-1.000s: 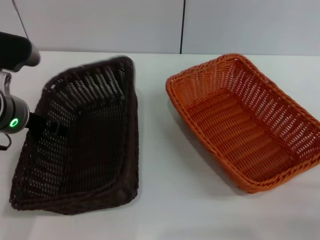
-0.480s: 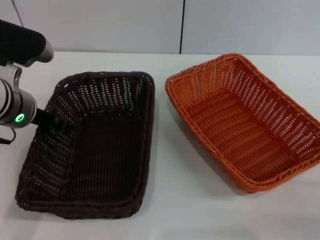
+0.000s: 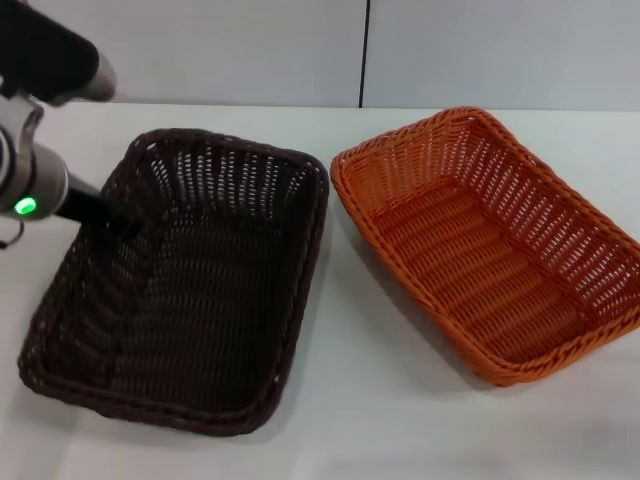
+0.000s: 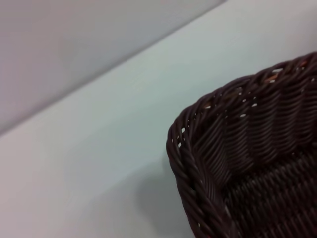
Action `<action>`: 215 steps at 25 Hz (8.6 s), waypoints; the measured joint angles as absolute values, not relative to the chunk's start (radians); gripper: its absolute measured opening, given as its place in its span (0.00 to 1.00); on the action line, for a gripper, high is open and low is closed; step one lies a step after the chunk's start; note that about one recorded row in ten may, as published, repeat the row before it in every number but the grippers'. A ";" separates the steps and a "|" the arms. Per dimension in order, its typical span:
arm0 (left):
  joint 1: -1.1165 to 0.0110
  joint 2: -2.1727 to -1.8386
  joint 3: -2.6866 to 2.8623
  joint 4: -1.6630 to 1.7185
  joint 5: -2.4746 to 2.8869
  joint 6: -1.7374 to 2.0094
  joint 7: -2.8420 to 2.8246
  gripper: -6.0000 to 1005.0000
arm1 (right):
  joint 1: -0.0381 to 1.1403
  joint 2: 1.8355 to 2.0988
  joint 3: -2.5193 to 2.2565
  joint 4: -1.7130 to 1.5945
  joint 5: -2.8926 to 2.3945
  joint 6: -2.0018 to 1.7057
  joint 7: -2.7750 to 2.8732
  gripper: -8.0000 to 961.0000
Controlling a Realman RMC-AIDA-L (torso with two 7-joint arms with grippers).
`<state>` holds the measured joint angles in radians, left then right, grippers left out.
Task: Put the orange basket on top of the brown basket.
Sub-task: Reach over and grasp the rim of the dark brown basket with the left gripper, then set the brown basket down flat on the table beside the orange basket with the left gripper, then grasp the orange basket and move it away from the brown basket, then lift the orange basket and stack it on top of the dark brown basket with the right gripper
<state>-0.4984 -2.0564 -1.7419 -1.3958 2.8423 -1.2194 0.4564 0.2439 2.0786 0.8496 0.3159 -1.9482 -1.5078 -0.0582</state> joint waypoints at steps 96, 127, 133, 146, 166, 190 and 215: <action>-0.158 -2.067 -1.247 -0.556 2.382 1.070 0.321 0.73 | 0.337 1.807 1.266 1.336 -2.636 -0.136 0.261 0.76; -0.255 -2.071 -1.247 -0.456 2.240 0.941 0.314 0.73 | 0.305 2.048 1.678 2.025 -2.596 1.819 -0.791 0.76; -0.255 -2.072 -1.238 -0.457 2.236 0.939 0.314 0.73 | 0.293 2.031 1.639 1.981 -2.638 1.817 -0.807 0.76; -0.242 -2.072 -1.235 -0.455 2.235 0.935 0.314 0.73 | 0.366 2.074 1.637 1.729 -2.767 1.686 -0.862 0.76; -0.265 -2.068 -1.242 -0.414 2.235 0.936 0.314 0.72 | 0.438 2.075 1.656 1.717 -2.773 1.621 -0.712 0.32; -0.285 -2.066 -1.244 -0.371 2.235 0.942 0.242 0.72 | 0.673 2.071 1.560 1.963 -2.736 1.687 -1.024 0.22; -0.276 -2.074 -1.221 -0.370 2.235 0.916 0.211 0.72 | 0.620 2.066 1.213 1.975 -2.912 1.600 -1.520 0.21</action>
